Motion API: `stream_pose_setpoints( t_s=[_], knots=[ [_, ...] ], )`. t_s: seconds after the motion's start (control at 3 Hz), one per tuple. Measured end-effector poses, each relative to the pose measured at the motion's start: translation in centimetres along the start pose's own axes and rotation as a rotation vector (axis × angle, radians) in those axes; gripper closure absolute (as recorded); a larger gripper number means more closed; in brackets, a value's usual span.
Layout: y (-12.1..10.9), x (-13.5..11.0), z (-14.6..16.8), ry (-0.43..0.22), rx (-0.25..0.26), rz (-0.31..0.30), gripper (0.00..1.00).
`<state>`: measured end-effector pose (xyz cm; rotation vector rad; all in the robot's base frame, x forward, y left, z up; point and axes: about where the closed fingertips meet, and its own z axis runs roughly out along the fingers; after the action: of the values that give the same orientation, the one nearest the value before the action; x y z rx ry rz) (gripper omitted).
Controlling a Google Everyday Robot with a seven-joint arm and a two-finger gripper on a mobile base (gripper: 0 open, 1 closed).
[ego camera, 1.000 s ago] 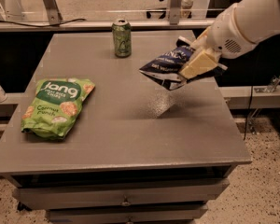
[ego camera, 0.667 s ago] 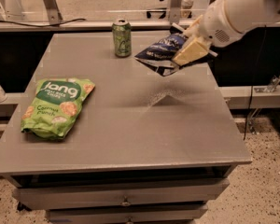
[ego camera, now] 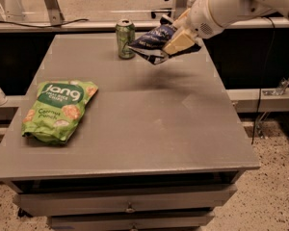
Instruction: Move blue chip bag near green can
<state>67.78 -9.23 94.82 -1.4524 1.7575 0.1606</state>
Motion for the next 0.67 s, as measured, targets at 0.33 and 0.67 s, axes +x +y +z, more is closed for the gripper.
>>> stream_pose_setpoints(
  t_s=[0.33, 0.67],
  knots=[
    [-1.4, 0.7, 3.2, -0.021, -0.016, -0.005, 1.0],
    [-2.3, 1.0, 5.8, -0.041, -0.037, -0.015, 1.0]
  ],
)
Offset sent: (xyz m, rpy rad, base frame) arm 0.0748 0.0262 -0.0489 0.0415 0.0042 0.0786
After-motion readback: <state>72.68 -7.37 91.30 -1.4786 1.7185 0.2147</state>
